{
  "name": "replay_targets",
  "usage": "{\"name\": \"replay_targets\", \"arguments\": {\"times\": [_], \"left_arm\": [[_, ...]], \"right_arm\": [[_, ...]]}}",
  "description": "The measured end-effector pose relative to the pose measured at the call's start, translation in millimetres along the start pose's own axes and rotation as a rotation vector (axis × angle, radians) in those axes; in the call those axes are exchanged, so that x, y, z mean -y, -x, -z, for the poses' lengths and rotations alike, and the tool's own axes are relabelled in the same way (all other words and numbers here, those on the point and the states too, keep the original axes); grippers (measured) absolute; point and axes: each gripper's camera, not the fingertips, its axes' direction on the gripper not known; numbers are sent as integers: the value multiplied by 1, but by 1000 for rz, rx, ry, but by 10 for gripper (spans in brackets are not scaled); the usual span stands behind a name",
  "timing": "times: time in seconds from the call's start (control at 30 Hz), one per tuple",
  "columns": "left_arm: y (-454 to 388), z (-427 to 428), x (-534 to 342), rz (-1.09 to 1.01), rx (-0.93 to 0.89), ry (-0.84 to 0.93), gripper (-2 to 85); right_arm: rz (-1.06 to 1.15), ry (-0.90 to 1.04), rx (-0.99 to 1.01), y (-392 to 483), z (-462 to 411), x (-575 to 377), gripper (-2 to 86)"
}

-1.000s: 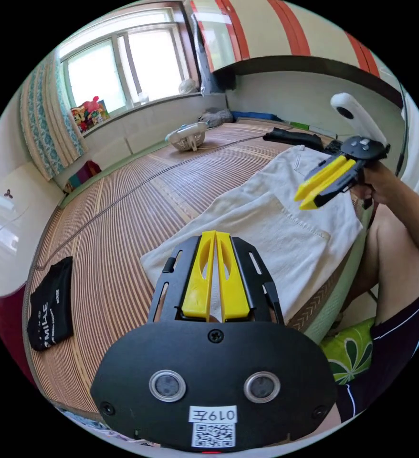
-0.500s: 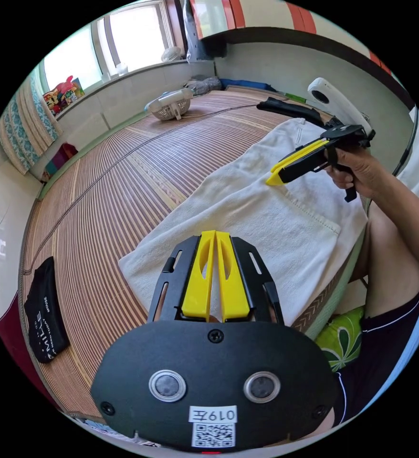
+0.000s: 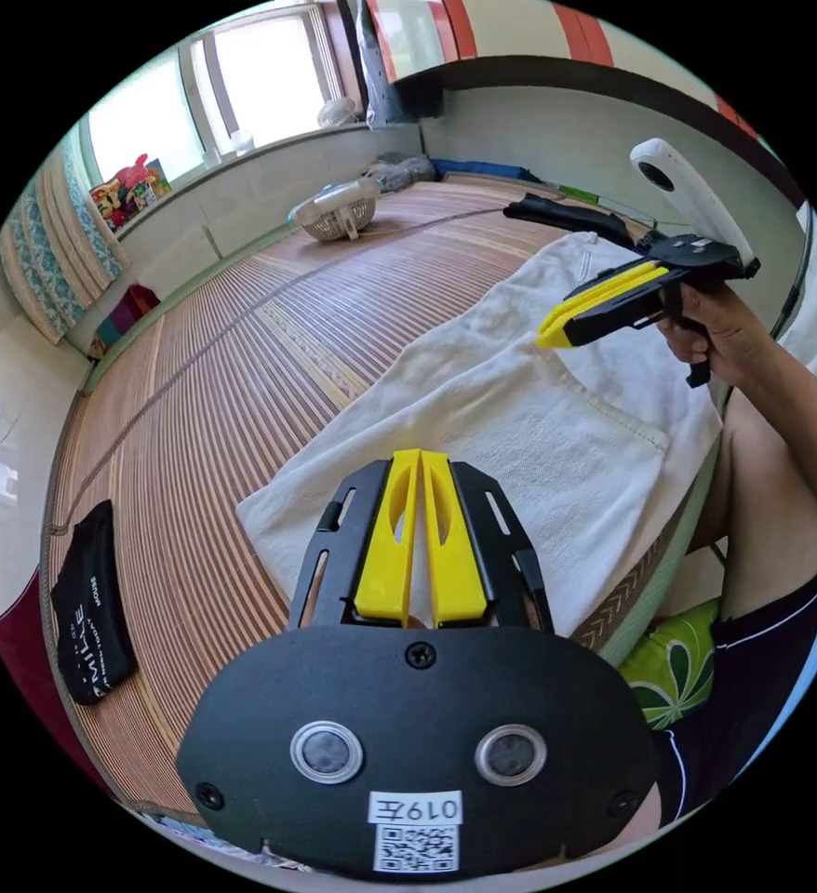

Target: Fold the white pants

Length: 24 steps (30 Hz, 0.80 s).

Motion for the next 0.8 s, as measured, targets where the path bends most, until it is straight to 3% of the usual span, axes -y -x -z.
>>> {"name": "replay_targets", "arguments": {"times": [0.13, 0.23, 0.43, 0.5, 0.63, 0.8], "left_arm": [[31, 25, -15, 52, 42, 18, 9], [60, 26, -32, 107, 109, 73, 11], [127, 66, -62, 276, 164, -17, 18], [160, 75, -81, 376, 93, -36, 25], [239, 78, -131, 590, -219, -30, 55], [281, 73, -162, 608, -378, 29, 65]], "right_arm": [[63, -109, 41, 22, 48, -29, 60], [111, -30, 146, 44, 32, -44, 74], [203, 49, -3, 88, 3, -37, 76], [183, 89, 1, 86, -8, -35, 77], [170, 165, -5, 88, -32, -36, 83], [191, 182, -37, 102, -36, -35, 81]]}}
